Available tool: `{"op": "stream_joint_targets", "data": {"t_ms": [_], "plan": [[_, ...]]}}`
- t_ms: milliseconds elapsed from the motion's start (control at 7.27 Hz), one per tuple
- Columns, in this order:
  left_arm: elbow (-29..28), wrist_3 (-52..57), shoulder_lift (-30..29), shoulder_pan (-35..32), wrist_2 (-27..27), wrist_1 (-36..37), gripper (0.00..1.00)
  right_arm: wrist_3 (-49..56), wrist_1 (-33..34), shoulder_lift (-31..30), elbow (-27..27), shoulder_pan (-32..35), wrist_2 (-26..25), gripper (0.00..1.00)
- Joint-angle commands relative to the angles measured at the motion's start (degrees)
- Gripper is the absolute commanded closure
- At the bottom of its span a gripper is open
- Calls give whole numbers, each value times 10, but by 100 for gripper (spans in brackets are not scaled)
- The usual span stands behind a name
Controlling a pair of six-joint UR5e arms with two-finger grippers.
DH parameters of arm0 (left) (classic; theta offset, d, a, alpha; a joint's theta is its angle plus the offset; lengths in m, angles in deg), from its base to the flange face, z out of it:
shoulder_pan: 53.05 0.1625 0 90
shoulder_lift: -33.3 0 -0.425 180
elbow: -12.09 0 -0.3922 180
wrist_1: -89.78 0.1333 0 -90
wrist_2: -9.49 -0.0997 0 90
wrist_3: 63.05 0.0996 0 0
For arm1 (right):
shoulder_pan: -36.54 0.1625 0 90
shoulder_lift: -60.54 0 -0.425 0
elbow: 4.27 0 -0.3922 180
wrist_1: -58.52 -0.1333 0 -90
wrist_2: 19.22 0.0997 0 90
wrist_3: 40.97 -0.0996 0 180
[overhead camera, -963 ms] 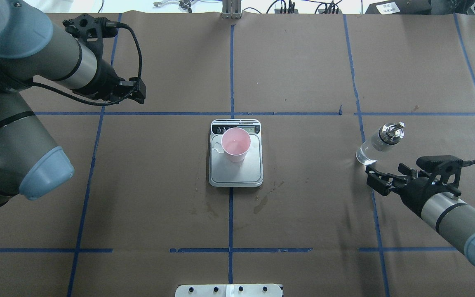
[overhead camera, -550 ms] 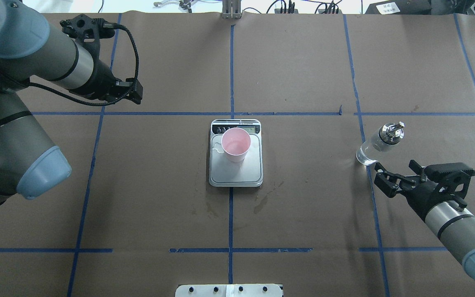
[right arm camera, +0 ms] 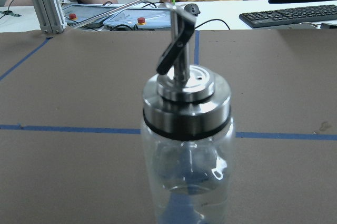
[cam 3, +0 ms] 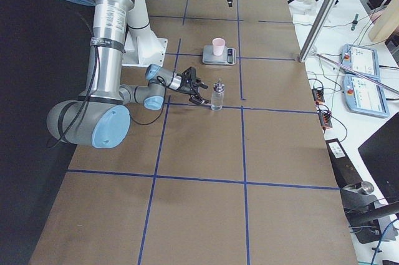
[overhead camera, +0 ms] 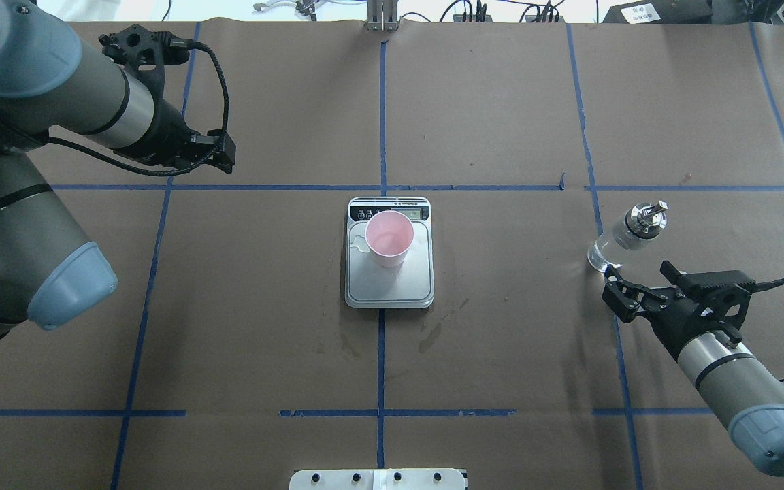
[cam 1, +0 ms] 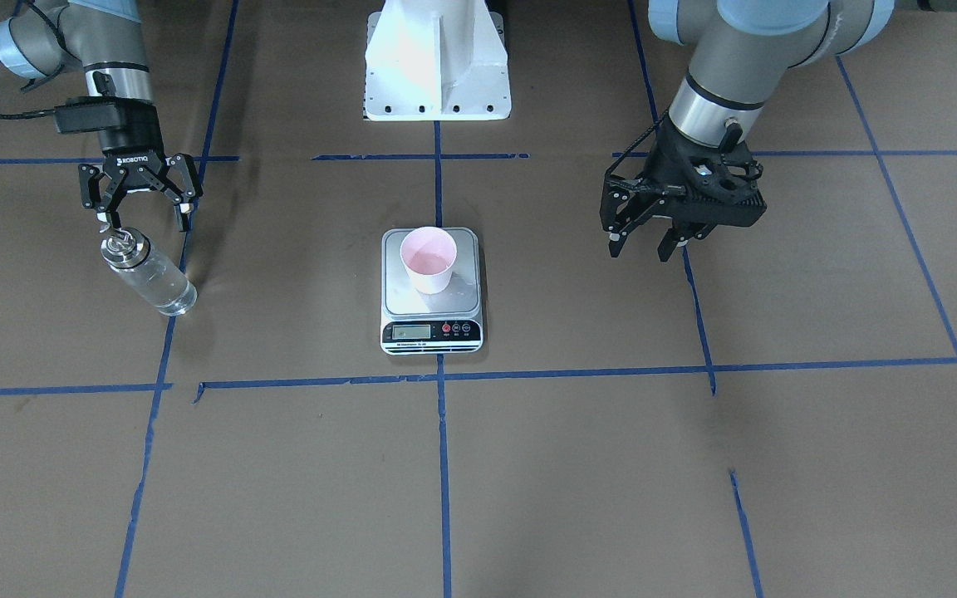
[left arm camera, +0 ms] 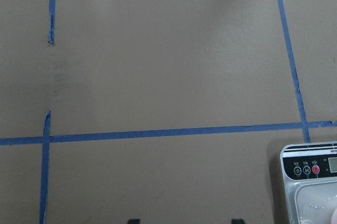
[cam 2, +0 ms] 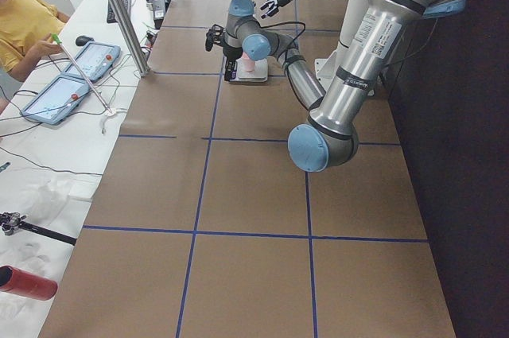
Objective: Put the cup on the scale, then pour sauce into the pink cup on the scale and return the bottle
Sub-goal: 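Grasp the glass sauce bottle around its body with the right gripper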
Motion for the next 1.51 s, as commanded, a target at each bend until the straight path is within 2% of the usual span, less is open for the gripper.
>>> {"op": "stream_joint_targets", "data": {"t_ms": [0,688,963,1101,1239,1376], "plan": [[1,0,0,0,0,0,34,0,-4,8,-20,0,-1,0],[1,-3,0,0,0,1,31,39,-3,26,-26,22,3,0],[1,-4,0,1,1,1,20,46,-2,27,-31,42,8,0],[1,-5,0,2,1,1,20,48,-1,27,-32,50,19,0],[2,-6,0,2,1,1,20,50,-1,37,-34,54,24,0],[2,-6,0,1,1,1,20,52,-2,85,-63,57,25,0]]}}
